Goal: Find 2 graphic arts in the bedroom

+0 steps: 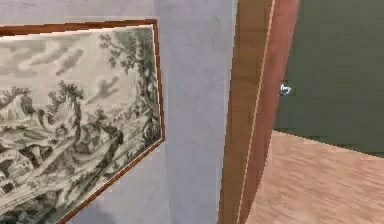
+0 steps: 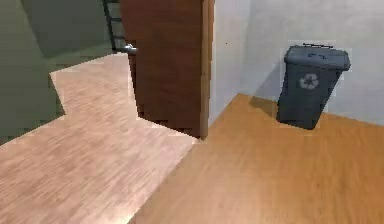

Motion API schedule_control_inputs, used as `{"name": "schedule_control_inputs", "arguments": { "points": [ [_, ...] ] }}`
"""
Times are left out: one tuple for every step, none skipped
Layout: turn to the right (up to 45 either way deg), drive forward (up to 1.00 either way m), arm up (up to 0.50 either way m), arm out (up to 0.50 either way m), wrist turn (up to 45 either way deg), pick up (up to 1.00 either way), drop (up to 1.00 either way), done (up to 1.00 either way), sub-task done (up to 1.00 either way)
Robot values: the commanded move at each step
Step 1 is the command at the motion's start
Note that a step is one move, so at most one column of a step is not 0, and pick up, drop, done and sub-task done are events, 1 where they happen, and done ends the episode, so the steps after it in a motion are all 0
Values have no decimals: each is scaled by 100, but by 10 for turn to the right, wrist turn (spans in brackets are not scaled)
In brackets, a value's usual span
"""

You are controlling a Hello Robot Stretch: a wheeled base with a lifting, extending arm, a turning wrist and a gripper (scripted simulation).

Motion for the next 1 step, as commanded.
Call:
{"name": "schedule_control_inputs", "arguments": {
  "points": [
    [450, 0, 0, 0, 0, 0, 0, 0, 0]
  ]
}}
